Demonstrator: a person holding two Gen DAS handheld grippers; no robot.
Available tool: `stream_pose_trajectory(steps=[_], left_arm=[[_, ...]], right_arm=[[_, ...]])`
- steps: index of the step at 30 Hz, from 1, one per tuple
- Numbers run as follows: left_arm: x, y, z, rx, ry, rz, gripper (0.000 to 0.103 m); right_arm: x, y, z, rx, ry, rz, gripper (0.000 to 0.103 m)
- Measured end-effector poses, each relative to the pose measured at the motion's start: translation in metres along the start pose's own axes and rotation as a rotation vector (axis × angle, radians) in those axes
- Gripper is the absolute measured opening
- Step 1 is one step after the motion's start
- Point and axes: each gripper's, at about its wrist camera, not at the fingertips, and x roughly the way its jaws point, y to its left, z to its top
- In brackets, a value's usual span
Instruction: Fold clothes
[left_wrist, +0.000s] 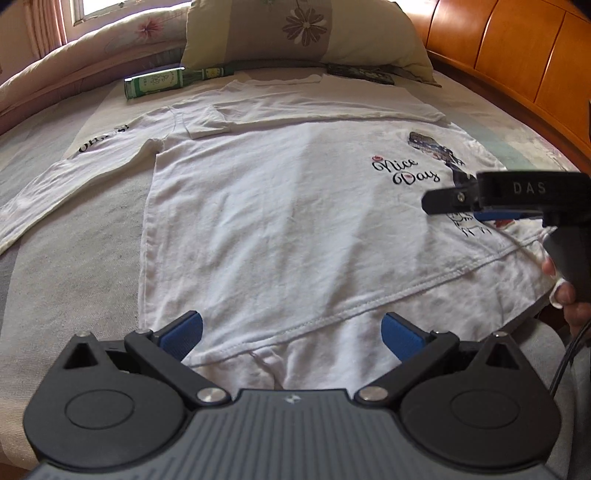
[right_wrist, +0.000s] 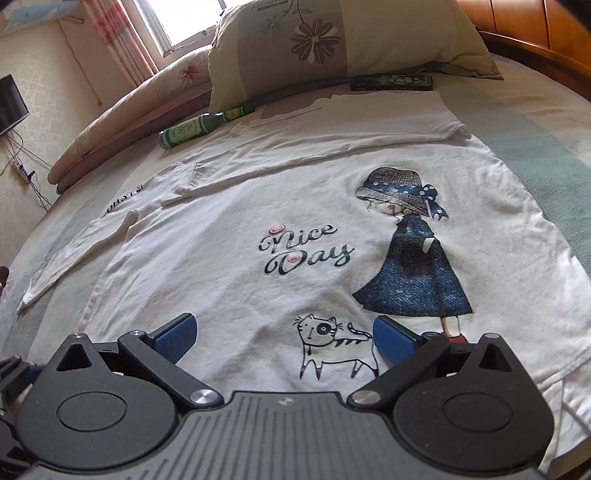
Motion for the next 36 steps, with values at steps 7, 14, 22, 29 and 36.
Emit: stream_pose_trajectory(steps=[7,14,22,29,36], left_arm=[[0.007,-0.003,-0.001,0.021,-0.041,0.001,0.102],[-0.008,0.017,0.006,-0.017,-0.043,-0.004,0.102],[0.003,0.015,0.023,-0.134,-0.053,-0.085,0.102],[-0.003,0.021,0.018,-0.127,-0.064,-0.055,0.102],[-0.031,0.103,0.041,-0.305,-0.201,0.011,0.102]], right_arm=[[-0.007,-0.003,-0.001,-0.029,-0.027,-0.087,0.103],[0.002,0.018,0.003,-0.084,-0.063,-0.086,0.103],[0.017,0.018,0.006,-0.096,-0.009,-0.129,0.103],[-0.002,0.006,0.007,-0.068,-0.038,-0.113,0.103],[-0.021,0.023,0.007,-0.12,-0.119,-0.007,0.103]])
